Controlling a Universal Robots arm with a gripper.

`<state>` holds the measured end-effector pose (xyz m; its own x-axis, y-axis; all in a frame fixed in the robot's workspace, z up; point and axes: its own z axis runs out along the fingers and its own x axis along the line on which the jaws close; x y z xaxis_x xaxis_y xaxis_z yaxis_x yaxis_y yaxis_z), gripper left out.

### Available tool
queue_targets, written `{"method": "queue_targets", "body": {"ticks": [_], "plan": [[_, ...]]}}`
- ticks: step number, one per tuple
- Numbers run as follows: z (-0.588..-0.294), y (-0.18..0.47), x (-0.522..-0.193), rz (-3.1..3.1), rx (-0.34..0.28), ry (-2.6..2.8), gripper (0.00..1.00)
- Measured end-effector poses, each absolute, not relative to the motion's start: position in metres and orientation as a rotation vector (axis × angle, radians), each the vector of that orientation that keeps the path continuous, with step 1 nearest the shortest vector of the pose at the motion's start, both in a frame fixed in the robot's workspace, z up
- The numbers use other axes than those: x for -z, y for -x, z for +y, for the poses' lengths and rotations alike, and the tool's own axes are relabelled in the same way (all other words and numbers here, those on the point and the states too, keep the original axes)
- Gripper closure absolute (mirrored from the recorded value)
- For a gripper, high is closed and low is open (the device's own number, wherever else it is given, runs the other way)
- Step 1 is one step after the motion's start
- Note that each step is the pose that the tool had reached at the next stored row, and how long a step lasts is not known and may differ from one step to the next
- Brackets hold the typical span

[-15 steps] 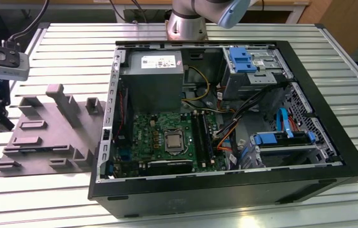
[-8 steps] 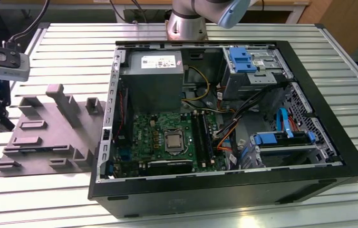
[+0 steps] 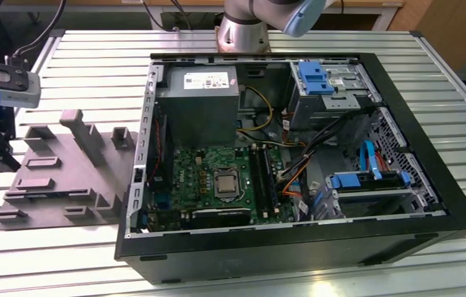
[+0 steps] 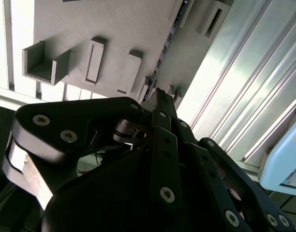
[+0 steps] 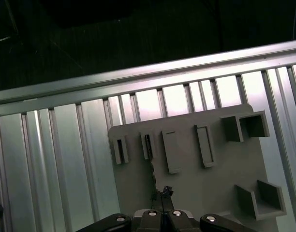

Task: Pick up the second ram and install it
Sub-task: 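Pick up the second ram and move it above second insertion slot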

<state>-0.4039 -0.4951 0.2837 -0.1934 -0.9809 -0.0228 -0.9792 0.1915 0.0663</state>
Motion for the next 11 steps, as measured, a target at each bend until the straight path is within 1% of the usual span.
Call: {"method": "queue_targets", "body": {"ticks": [11], "plan": [[-0.4951, 0.4039, -0.2803, -2.403, 0.102, -1.983, 0.89]]}}
